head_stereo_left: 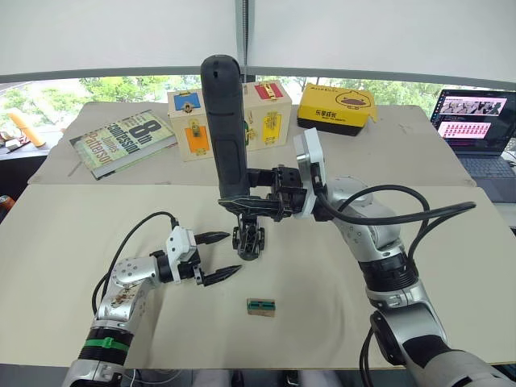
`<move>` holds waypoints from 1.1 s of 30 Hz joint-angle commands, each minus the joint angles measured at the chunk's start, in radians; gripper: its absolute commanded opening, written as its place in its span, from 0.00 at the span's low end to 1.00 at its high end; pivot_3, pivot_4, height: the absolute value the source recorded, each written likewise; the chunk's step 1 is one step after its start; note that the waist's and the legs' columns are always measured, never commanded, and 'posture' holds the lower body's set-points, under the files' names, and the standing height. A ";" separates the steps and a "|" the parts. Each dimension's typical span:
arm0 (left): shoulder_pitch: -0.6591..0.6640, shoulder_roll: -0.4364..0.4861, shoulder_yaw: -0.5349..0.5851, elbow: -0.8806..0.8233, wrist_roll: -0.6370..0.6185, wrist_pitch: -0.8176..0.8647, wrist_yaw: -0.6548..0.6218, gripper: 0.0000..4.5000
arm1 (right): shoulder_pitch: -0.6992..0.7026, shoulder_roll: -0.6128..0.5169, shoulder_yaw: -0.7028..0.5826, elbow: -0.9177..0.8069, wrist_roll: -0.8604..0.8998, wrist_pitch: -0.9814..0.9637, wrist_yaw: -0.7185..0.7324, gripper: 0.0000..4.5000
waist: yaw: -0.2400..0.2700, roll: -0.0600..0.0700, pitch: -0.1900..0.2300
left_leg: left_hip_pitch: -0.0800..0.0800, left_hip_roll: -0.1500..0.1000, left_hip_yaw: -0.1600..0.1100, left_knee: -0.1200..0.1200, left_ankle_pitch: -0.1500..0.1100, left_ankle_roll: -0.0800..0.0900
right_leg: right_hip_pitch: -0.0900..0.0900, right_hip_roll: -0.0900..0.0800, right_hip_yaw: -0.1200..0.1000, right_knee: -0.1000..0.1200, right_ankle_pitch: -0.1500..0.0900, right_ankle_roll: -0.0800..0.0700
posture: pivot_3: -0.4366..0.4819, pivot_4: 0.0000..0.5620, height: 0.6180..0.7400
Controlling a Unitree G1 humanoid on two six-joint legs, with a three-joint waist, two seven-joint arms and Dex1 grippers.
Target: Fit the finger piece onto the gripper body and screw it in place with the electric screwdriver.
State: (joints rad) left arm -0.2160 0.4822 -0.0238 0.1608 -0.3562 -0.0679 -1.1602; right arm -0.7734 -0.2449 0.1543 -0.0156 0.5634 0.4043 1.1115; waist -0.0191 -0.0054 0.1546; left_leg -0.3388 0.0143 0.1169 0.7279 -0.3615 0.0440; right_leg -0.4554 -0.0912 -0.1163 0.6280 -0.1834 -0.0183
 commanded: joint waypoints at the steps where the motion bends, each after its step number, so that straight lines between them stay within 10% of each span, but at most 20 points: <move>1: -0.002 -0.003 0.005 -0.016 -0.008 -0.023 -0.002 1.00 | -0.008 0.002 -0.001 -0.033 -0.002 -0.029 0.012 0.43 | 0.000 0.000 0.000 | 0.000 0.000 0.000 0.000 0.000 0.000 | 0.000 0.000 0.000 0.000 0.000 0.000 | 0.48 0.27 1.00; 33: 0.000 -0.019 -0.011 -0.036 -0.008 -0.003 0.008 1.00 | -0.024 -0.014 -0.008 -0.020 -0.029 -0.044 0.018 0.43 | 0.001 0.000 0.000 | 0.000 0.000 -0.001 0.000 0.000 0.000 | 0.000 0.000 0.000 0.000 0.000 0.000 | 0.48 0.27 1.00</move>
State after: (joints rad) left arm -0.2159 0.4650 -0.0321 0.1599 -0.3558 -0.0654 -1.1498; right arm -0.7722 -0.2519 0.1646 -0.0155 0.5331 0.3820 1.1278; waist -0.0182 -0.0054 0.1546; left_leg -0.3387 0.0143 0.1164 0.7280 -0.3615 0.0441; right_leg -0.4552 -0.0916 -0.1163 0.6278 -0.1834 -0.0183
